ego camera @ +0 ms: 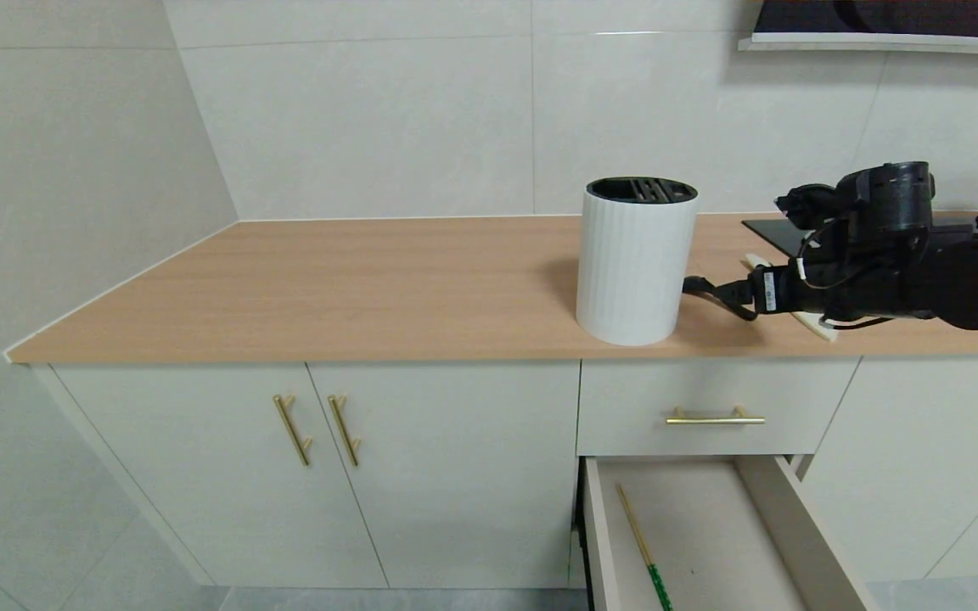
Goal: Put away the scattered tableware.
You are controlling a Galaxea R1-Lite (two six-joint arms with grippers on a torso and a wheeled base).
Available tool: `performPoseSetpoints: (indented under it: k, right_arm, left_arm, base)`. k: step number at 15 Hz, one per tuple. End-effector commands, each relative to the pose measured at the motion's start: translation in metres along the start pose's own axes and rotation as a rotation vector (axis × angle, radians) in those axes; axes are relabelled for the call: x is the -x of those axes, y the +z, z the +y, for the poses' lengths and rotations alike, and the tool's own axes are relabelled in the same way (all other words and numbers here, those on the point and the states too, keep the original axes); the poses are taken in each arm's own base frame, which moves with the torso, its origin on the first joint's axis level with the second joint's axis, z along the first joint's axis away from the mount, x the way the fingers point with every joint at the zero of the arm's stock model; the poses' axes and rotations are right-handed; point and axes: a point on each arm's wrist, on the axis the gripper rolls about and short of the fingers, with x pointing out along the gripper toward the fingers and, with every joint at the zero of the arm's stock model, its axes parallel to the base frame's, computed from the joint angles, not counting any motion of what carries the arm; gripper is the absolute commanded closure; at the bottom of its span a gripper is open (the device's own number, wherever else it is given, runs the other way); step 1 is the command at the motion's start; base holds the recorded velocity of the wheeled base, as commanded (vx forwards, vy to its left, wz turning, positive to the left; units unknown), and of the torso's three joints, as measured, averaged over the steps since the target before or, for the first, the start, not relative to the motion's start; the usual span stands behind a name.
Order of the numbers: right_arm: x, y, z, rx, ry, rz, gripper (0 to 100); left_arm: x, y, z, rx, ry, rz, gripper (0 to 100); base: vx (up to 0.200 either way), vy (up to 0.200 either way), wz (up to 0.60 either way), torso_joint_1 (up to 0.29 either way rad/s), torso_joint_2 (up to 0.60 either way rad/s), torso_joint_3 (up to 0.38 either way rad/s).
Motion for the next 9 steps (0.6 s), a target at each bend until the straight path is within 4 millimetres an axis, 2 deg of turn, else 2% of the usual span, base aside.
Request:
performPoseSetpoints:
  k: [1, 5, 9]
  right_arm:
    - [-0.032, -0.016, -0.017, -0.012, -0.002, 0.053, 0]
    - [-0.065, -0.026, -0.04, -0.038, -0.015, 0.007, 0]
    - [-0.083, -0.03, -0.039, -0.035, -0.013, -0.042, 0]
  left_arm:
    - [0.0, 0.0, 0.0, 0.0, 0.001, 0.002, 0]
    - [0.0, 0.0, 0.0, 0.0, 0.001, 0.002, 0]
    - [0.0, 0.0, 0.0, 0.0, 0.001, 0.002, 0]
  base:
    - [0.0, 0.0, 0.0, 0.0, 0.0, 0.0]
    - [0.0, 0.0, 0.0, 0.0, 0.0, 0.0]
    - [0.0, 0.0, 0.0, 0.0, 0.0, 0.0]
